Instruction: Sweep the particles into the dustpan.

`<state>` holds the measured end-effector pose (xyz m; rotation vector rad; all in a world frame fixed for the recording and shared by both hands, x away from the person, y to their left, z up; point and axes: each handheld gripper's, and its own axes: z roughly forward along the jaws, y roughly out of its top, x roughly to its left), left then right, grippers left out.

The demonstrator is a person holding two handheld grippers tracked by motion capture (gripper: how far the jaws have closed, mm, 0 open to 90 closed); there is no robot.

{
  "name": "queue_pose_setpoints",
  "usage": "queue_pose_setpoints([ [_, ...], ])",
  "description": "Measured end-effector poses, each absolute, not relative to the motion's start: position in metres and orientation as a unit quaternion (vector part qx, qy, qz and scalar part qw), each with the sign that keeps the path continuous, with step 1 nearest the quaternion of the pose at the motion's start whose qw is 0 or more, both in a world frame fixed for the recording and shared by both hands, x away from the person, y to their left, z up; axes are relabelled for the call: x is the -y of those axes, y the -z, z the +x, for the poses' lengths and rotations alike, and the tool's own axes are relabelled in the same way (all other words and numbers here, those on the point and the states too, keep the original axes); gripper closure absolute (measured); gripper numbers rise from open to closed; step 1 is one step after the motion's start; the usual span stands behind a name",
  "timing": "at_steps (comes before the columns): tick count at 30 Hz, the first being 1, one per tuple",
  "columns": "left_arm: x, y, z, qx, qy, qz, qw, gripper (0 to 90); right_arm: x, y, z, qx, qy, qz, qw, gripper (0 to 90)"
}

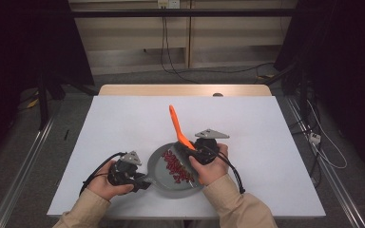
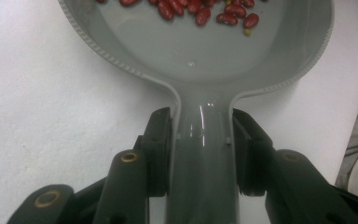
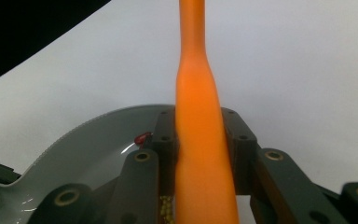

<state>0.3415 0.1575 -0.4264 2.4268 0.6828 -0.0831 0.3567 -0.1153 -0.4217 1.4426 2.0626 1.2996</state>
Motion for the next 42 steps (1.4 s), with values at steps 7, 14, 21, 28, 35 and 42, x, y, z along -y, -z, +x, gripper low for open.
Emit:
queue_pose_setpoints([
  [7, -0.157, 0.427, 0.344, -0.264, 0.031, 0.914, 0.308, 62.5, 0.119, 0.414, 0.364, -0.723, -0.451, 0.497, 0.162, 70.8],
  [14, -0.156, 0.428, 0.349, -0.275, 0.024, 0.910, 0.311, 62.5, 0.135, 0.416, 0.376, -0.728, -0.422, 0.503, 0.197, 70.8],
  [21, -0.155, 0.429, 0.351, -0.276, 0.021, 0.908, 0.313, 62.6, 0.121, 0.424, 0.375, -0.740, -0.423, 0.491, 0.181, 70.8],
  [28, -0.157, 0.428, 0.350, -0.269, 0.022, 0.910, 0.314, 62.6, 0.128, 0.415, 0.379, -0.734, -0.430, 0.488, 0.196, 70.8],
  [35, -0.157, 0.428, 0.350, -0.269, 0.025, 0.910, 0.316, 62.7, 0.149, 0.418, 0.387, -0.738, -0.399, 0.497, 0.222, 70.7],
  [42, -0.157, 0.427, 0.346, -0.252, 0.031, 0.916, 0.311, 62.7, 0.157, 0.426, 0.386, -0.758, -0.369, 0.492, 0.217, 69.4],
])
